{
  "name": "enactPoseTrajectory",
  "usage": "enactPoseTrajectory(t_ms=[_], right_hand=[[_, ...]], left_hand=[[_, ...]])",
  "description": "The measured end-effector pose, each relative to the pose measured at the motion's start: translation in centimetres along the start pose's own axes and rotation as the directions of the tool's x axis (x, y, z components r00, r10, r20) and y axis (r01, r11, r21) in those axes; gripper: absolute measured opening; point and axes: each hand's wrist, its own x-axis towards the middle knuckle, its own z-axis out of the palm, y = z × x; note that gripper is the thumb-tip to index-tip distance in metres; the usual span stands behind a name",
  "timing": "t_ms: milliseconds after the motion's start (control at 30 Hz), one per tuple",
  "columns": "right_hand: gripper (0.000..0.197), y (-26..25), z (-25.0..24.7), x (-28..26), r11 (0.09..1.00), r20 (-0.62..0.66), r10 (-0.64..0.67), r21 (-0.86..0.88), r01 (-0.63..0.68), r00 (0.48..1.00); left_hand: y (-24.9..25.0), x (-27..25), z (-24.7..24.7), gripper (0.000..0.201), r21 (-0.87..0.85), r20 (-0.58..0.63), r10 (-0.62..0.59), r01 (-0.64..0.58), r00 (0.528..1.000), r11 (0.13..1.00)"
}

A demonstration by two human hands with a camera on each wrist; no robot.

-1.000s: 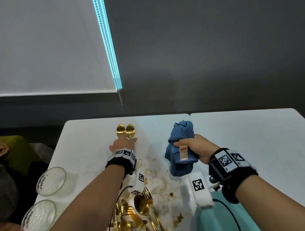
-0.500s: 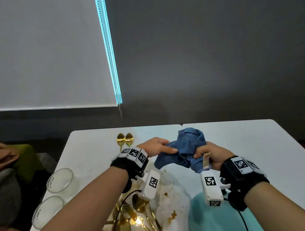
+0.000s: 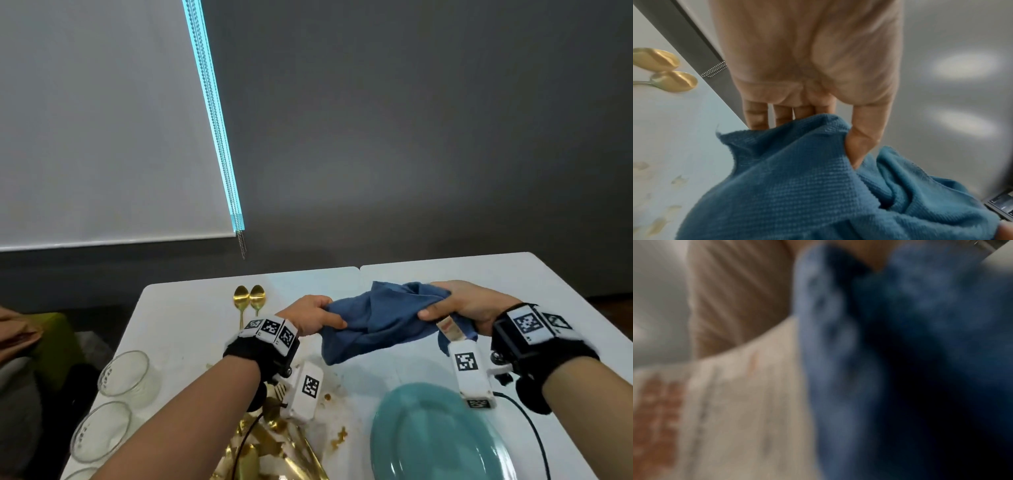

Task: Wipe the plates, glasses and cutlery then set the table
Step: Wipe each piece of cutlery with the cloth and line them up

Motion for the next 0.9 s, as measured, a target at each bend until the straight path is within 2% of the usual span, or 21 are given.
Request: enactPoseTrajectory(t_ms=[67, 100, 200, 267, 333, 367, 433, 533, 633, 733, 900], right_hand=[[0.072, -0.9, -0.7, -1.0, 1.000, 0.112, -0.012, 0.024, 0.010, 0.994], [0.068, -1.5, -0.8, -1.4, 0.999, 0.125, -0.020, 0.028, 0.017, 0.992], [0.023, -2.7, -1.1, -2.3, 0.995, -0.018, -0.045, -0.085, 0.043, 0.999], [0.015, -3.4, -1.8, -2.3, 0.964, -0.099, -0.108, -0.252, 0.080, 0.989], [0.012, -4.2, -2.3, -2.5, 0.897, -0.097, -0.189, -0.422, 0.132, 0.977], [0.011, -4.7, -2.4, -2.7, 0.871, -0.084, -0.209, -0.468, 0.146, 0.974], [0.011, -5.5, -2.1, -3.0, 0.860, -0.054, -0.229, -0.479, 0.176, 0.972], [0.014, -6.6, -1.9, -3.1, 0.842, -0.029, -0.244, -0.502, 0.197, 0.969], [0.010, -7.5, -2.5, -3.5, 0.765, 0.003, -0.214, -0.621, 0.169, 0.977], [0.027, -8.1, -3.7, -4.0, 0.664, -0.001, -0.145, -0.742, 0.097, 0.989], [0.034, -8.5, -5.1, -4.8, 0.403, -0.111, -0.020, -0.910, -0.094, 0.994]], left_hand=[[0.6, 0.1, 0.3, 0.021, 0.011, -0.046, 0.017, -0.016, 0.999, 1.000], [1.0, 0.3, 0.5, 0.023, 0.019, -0.064, 0.030, -0.029, 0.997, 0.999], [2.4, 0.6, 0.9, 0.027, 0.082, -0.103, 0.062, -0.053, 0.993, 0.995], [3.4, 0.7, 1.2, 0.026, 0.160, -0.108, 0.058, -0.040, 0.992, 0.986], [4.5, 0.4, 1.8, 0.025, 0.157, -0.050, 0.032, -0.023, 0.998, 0.987], [5.1, 0.3, 2.2, 0.033, 0.110, -0.010, 0.046, -0.044, 0.999, 0.993], [6.6, 0.1, 3.3, 0.052, 0.013, 0.052, 0.125, -0.126, 0.991, 0.992], [9.2, 0.2, 5.3, 0.061, 0.001, 0.087, 0.235, -0.236, 0.968, 0.972], [10.9, 0.5, 6.5, 0.053, 0.074, 0.034, 0.264, -0.266, 0.964, 0.961], [11.2, 0.7, 6.7, 0.039, 0.186, 0.033, 0.251, -0.252, 0.968, 0.950], [11.2, 1.2, 6.7, 0.009, 0.332, 0.049, 0.247, -0.249, 0.968, 0.910]])
